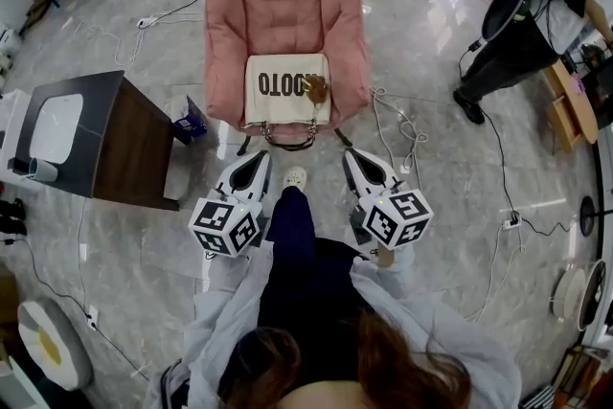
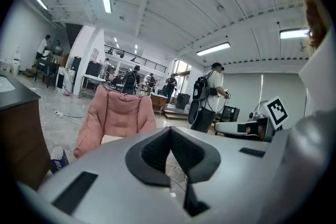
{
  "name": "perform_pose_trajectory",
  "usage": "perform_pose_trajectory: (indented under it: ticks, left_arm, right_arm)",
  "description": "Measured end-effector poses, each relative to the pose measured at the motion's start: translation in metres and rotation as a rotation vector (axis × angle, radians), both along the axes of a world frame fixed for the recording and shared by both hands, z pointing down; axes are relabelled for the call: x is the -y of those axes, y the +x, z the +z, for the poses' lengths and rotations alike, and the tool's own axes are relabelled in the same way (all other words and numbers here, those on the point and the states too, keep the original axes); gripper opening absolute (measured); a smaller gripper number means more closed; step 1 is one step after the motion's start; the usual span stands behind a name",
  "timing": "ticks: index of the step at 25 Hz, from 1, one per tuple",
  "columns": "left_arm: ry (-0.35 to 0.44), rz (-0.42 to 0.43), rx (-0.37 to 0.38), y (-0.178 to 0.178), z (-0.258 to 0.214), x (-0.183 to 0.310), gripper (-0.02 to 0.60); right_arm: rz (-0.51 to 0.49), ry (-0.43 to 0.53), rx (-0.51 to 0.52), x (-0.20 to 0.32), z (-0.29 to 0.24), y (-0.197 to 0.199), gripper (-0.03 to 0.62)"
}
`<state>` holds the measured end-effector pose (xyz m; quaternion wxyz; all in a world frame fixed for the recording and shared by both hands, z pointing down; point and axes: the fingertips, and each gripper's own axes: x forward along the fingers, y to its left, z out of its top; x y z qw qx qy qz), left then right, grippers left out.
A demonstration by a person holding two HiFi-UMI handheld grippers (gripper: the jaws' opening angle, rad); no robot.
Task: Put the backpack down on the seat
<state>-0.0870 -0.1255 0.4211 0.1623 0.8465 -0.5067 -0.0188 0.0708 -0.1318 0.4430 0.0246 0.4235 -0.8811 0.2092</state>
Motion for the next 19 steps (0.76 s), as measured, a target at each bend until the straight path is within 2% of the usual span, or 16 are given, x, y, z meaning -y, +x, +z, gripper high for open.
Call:
perform_pose_trajectory:
  ticks: [7,11,19]
  left_arm:
    - [-0.036,-0.034,0.049,0.003,0.01,0.001,0.015]
    - [-0.048,-0.038,0.041,0.002,0.015,-0.003,0.015]
    - [-0.062,-0.056,0.028,-0.006,0.022,-0.002,0.015]
  right_arm:
    - [0.027,-0.016,-0.008,-0.004,0.004,0.007,0.006]
    - [0.029,-0.04,0.045,-0.008,0.004,0.006,0.006]
    - [0.017,-0.014,-0.002,-0.007,0.004,-0.001,0.006]
